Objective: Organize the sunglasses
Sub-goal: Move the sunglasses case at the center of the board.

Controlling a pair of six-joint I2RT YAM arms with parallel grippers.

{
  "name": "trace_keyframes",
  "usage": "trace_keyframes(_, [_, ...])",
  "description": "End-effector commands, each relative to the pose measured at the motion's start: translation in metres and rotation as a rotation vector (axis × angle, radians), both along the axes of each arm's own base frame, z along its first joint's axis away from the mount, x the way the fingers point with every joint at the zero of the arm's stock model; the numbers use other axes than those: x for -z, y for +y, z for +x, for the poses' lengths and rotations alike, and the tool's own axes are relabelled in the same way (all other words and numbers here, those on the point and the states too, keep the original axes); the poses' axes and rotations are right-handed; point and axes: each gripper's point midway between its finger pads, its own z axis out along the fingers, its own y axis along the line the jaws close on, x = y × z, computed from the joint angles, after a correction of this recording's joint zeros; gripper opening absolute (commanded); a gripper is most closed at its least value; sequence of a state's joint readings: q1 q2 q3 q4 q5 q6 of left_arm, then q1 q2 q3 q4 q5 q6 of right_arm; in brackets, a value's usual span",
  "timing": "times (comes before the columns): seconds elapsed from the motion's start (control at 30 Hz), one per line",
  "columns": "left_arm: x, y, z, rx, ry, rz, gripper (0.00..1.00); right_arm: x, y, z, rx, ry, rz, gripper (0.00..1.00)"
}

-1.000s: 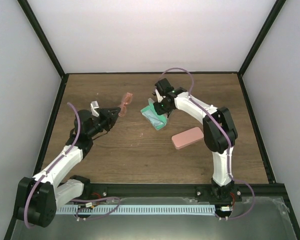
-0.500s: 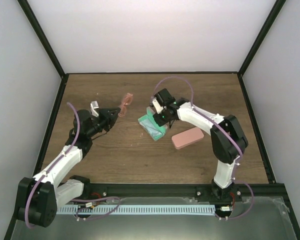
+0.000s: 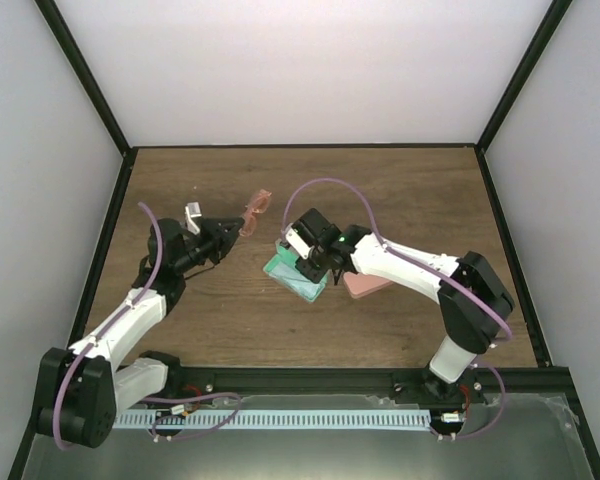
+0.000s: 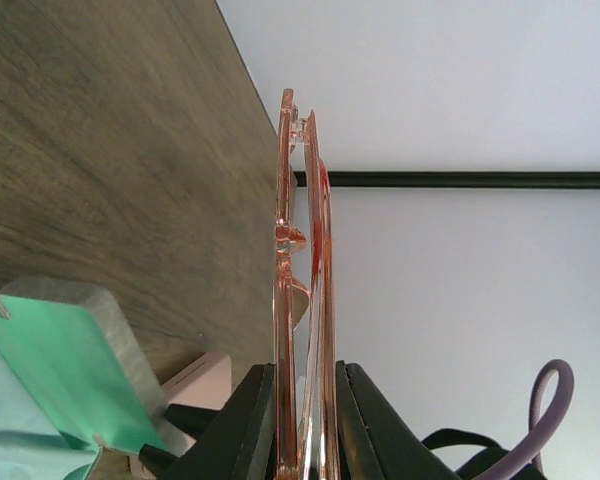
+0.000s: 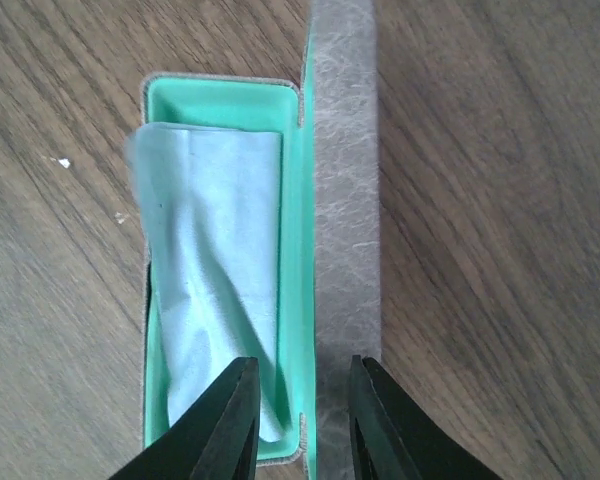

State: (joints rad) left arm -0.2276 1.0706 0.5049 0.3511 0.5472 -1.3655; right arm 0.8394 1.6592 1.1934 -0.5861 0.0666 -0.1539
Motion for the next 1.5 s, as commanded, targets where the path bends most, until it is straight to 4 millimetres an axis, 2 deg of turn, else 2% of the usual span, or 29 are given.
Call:
trace_keyframes(0.0, [-0.002,-0.003,-0.001,0.042,-0.033,0.011,0.12,-0.019,-0.003,0.010,-0.017,-0.085,-0.006,0.27])
trace_keyframes(0.13, [0.001,-0.003,-0.002,0.047,-0.027,0.015,0.12,-0.026,-0.004,0.014,0.013,-0.095,-0.006,0.32])
trace_keyframes(0.3, [0.004,-0.001,-0.001,0.046,-0.022,0.023,0.12,-0.067,0.000,0.018,0.069,-0.141,0.090,0.36])
trace_keyframes(0.53, [0.003,-0.002,0.001,0.057,-0.039,0.029,0.12,-0.106,0.003,0.007,0.164,-0.119,0.281,0.35])
trace_keyframes(0.63, [0.003,-0.009,0.003,0.124,-0.067,0.067,0.12,-0.113,-0.007,0.013,0.262,-0.112,0.341,0.35])
trace_keyframes(0.77, [0.006,-0.022,0.004,0.248,-0.128,0.147,0.12,-0.121,-0.027,0.033,0.393,-0.048,0.436,0.37])
trace_keyframes(0.97, [-0.017,-0.031,-0.001,0.359,-0.268,0.207,0.12,-0.146,-0.057,0.052,0.486,0.056,0.676,0.39])
trace_keyframes(1.13, [-0.033,-0.040,-0.014,0.475,-0.365,0.214,0.12,-0.170,-0.067,0.048,0.367,0.295,0.985,0.51])
trace_keyframes(1.2, [-0.039,-0.044,-0.021,0.527,-0.400,0.201,0.12,-0.182,-0.073,0.047,0.289,0.329,1.069,0.53])
trace_keyframes(1.33, [-0.048,-0.049,-0.036,0.617,-0.444,0.170,0.12,-0.197,-0.065,0.035,0.092,0.335,1.101,0.55])
trace_keyframes(1.47, [-0.050,-0.052,-0.048,0.693,-0.475,0.177,0.12,-0.197,-0.059,0.031,0.012,0.375,1.119,0.55])
